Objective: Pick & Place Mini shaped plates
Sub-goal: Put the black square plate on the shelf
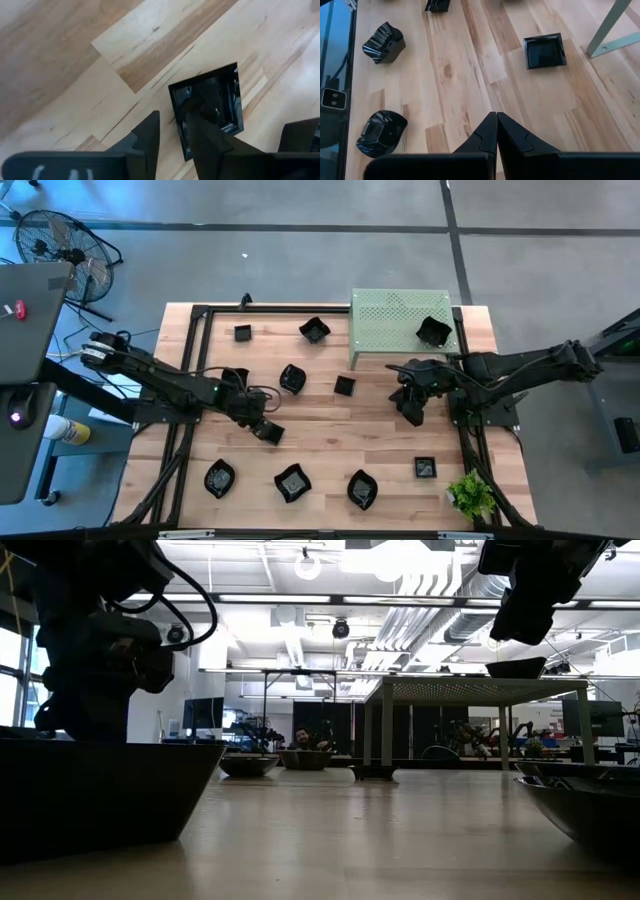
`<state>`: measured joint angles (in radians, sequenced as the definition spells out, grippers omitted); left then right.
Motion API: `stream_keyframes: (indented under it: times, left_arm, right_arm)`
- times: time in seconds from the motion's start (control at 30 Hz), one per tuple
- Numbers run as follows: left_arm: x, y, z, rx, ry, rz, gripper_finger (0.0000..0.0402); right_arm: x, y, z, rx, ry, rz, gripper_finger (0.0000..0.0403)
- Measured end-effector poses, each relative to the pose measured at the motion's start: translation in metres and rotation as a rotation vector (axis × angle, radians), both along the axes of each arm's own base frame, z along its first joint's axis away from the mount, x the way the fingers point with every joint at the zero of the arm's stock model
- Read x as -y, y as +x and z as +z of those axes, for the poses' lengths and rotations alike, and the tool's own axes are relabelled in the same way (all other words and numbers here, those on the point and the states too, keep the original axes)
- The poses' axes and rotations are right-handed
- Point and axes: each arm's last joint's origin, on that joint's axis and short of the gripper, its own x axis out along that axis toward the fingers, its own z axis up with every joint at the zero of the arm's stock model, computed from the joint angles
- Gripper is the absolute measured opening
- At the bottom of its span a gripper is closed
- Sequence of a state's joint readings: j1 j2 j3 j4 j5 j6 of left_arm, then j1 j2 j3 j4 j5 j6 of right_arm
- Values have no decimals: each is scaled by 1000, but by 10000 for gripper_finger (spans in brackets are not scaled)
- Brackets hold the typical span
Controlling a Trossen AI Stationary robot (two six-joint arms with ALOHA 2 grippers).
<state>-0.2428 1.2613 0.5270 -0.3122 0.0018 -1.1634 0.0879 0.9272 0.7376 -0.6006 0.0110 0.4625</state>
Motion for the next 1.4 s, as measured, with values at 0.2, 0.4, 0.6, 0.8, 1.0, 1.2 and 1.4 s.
stream_keyframes:
  times: [0.2, 0.4, 0.6, 0.8, 1.0, 1.2, 1.4]
  left_arm:
    - [0, 2, -7, -35, 5, 30, 88]
    - [3, 9, -16, -44, -24, 25, 95]
    - [3, 8, -13, -27, -37, 5, 48]
    - [2, 6, 3, 58, -77, -39, 9]
    - [-21, 1, 38, 251, -95, 163, 4]
    - [-56, 8, 88, 457, 109, 399, 4]
    - [-82, 40, 132, 530, 336, 443, 4]
  right_arm:
    - [0, 0, 0, 0, -1, -1, 4]
    - [0, 0, 0, 5, 0, -1, 3]
    - [0, 1, 1, 8, 0, -2, 5]
    - [0, 1, 1, 20, 1, -2, 3]
    - [1, 7, 8, 111, 35, -28, 4]
    - [12, 27, 20, 306, 97, -171, 8]
    - [27, 65, 29, 389, 70, -282, 20]
